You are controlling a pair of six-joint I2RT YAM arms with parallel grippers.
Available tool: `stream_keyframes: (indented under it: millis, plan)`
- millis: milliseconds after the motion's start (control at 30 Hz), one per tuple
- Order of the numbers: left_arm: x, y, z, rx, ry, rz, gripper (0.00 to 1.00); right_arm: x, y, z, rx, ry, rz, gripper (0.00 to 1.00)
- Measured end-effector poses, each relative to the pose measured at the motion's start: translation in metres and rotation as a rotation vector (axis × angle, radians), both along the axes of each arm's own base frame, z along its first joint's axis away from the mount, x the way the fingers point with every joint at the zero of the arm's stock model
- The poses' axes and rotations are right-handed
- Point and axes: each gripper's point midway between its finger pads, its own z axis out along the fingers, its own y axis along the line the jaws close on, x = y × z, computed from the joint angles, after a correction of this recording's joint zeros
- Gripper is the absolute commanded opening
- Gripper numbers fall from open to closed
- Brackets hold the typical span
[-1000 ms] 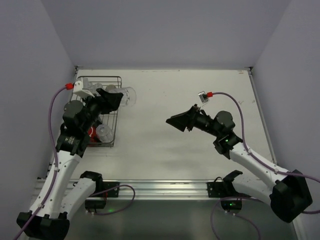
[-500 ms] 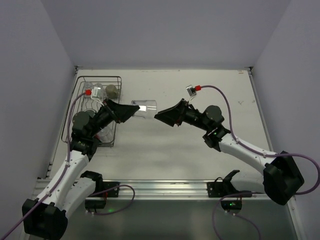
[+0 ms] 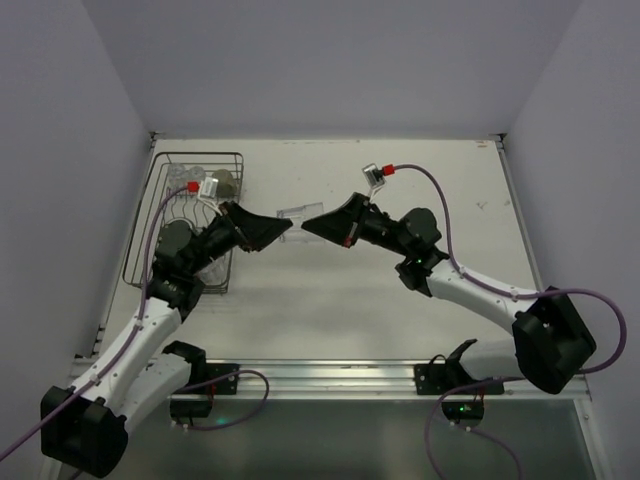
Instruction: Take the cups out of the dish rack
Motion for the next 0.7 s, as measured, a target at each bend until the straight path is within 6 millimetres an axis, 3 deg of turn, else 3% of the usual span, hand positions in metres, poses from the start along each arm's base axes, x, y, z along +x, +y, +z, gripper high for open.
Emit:
stream_keyframes:
  millis: [133, 267, 333, 400, 500, 567, 700]
  plan:
    - [0.018, 0.015, 0.001, 0.138, 0.011, 0.133, 1.00, 0.012, -0.015, -0.021, -0.076, 0.026, -0.064, 0.00]
    - [0.033, 0.059, 0.014, 0.341, -0.004, 0.383, 1.00, 0.045, -0.050, -0.056, -0.275, 0.053, -0.245, 0.00]
    - [0.035, 0.082, 0.010, 0.443, 0.016, 0.489, 1.00, 0.067, -0.070, -0.075, -0.427, 0.062, -0.368, 0.00]
    - [0.035, 0.104, -0.005, 0.552, 0.066, 0.572, 0.99, 0.085, -0.090, -0.090, -0.585, 0.059, -0.472, 0.00]
    - [0.031, 0.131, -0.045, 0.734, 0.187, 0.639, 0.97, 0.111, -0.121, -0.109, -0.830, 0.047, -0.597, 0.00]
    - [0.027, 0.144, -0.071, 0.843, 0.271, 0.650, 0.97, 0.129, -0.140, -0.124, -0.980, 0.049, -0.649, 0.00]
    - [0.014, 0.161, -0.105, 0.994, 0.392, 0.650, 0.97, 0.160, -0.181, -0.169, -1.227, 0.122, -0.668, 0.00]
